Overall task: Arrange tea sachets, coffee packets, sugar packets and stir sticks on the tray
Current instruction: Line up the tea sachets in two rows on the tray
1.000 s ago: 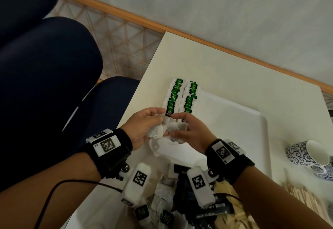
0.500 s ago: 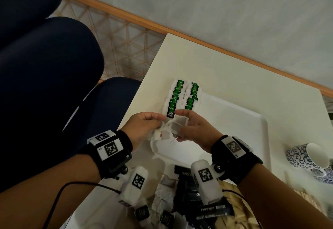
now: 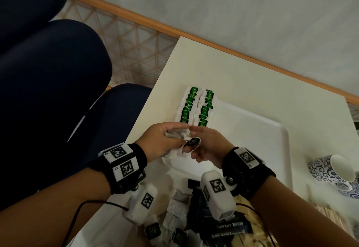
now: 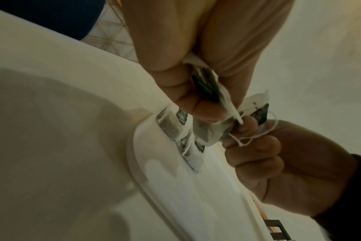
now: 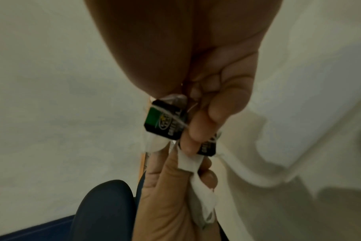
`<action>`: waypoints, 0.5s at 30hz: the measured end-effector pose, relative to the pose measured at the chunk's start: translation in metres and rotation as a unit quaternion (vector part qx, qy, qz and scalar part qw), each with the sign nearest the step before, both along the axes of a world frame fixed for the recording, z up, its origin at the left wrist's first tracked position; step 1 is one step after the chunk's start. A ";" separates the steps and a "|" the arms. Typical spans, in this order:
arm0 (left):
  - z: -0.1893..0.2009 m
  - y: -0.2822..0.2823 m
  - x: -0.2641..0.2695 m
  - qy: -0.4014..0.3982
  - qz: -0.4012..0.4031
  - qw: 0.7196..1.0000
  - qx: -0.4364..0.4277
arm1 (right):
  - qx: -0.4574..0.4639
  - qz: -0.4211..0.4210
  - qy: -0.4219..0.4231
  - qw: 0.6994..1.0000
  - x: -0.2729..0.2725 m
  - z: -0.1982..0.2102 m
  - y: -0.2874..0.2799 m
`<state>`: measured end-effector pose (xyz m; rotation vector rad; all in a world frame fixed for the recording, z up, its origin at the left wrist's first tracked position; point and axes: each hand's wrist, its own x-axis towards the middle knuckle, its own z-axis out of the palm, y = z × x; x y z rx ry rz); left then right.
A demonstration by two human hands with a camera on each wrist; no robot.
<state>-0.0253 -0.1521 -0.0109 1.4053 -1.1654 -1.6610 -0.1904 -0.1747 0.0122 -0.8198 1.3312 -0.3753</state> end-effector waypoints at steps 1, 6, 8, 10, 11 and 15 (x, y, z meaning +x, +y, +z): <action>0.000 0.000 0.001 -0.009 -0.009 1.000 -0.002 | 0.005 -0.005 -0.002 1.000 0.000 0.000 0.000; -0.001 -0.001 0.001 -0.018 -0.018 1.000 0.002 | 0.018 0.012 -0.001 1.000 -0.001 0.006 0.000; -0.005 -0.001 -0.001 -0.019 0.005 1.000 0.017 | 0.006 0.037 0.003 0.999 -0.002 0.009 0.001; -0.009 -0.002 -0.001 -0.006 0.025 0.999 0.042 | -0.056 0.071 0.045 0.995 -0.004 0.012 0.000; -0.011 -0.003 -0.001 0.004 0.033 0.998 0.056 | -0.114 0.093 0.089 0.985 -0.006 0.013 -0.001; -0.014 -0.003 0.002 0.019 0.044 0.996 0.074 | -0.357 0.165 0.216 0.894 -0.017 0.012 -0.004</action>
